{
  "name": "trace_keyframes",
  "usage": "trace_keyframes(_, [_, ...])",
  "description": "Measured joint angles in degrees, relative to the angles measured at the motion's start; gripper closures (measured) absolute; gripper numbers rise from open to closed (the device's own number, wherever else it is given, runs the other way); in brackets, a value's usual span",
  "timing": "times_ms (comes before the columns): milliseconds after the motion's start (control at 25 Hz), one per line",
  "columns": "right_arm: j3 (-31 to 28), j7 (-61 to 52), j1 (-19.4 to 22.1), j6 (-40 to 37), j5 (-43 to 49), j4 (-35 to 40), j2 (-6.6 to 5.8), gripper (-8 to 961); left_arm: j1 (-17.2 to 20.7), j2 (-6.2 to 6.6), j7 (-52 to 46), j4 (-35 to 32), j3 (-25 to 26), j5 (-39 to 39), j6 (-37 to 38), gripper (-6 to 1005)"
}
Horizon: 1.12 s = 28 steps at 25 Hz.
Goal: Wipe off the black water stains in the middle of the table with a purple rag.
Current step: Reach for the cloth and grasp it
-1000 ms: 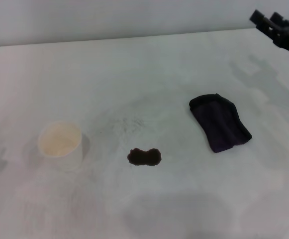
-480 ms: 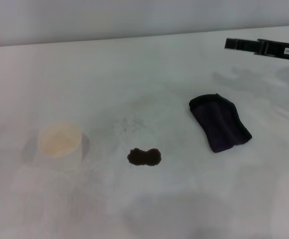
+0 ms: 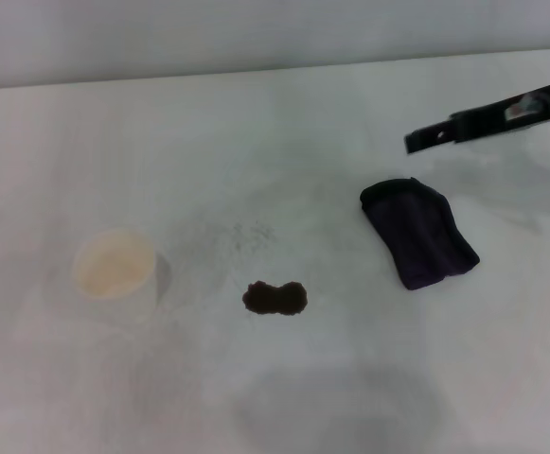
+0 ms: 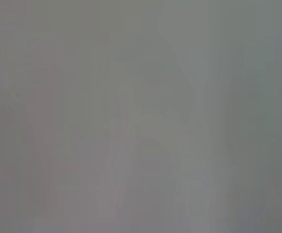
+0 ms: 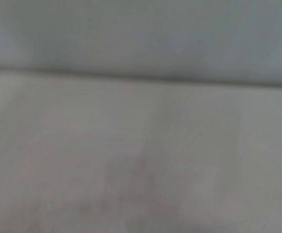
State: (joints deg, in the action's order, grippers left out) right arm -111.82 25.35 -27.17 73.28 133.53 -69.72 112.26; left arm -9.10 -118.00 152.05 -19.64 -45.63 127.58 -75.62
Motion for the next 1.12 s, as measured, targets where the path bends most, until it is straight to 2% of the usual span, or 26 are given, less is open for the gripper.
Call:
trace_keyframes(80, [0.6,-2.6,-1.8,3.9,6.1,-2.6,2.21,148,-1.0,0.07,-0.1,-0.2,1.6,-0.1,1.1,120])
trace_keyframes(120, [1.7,-4.1,-2.5,5.4,8.8,-3.4,2.90,148,-1.5,0.17,-0.2,-0.2,2.1,-0.1,1.5,120])
trace_keyframes(160, [4.0,-6.0,-3.1,6.2,11.3,-4.1,3.08,149,-2.0,0.31,-0.3,-0.2,2.3,-0.2,1.7,120])
trace_keyframes(280, [11.9,-11.7,-4.1,7.1,14.7,-5.0,2.92,150,-3.0,0.39,-0.3,-0.2,2.7,-0.1,2.5,120])
trace_keyframes(520, [19.4,-18.7,-5.4,7.5,18.0,-5.5,3.06,154,-3.6,0.04,-0.2,-0.2,2.8,-0.1,4.7,119])
trace_keyframes(840, [21.2,-21.0,-7.5,7.1,21.8,-3.2,3.14,158,-4.7,-0.36,0.1,0.6,2.5,-0.3,5.7,120])
trace_keyframes(1120, [22.4,-20.9,-12.1,5.7,22.1,5.3,3.17,162,-5.2,-0.40,0.2,0.6,2.3,-0.4,6.3,120])
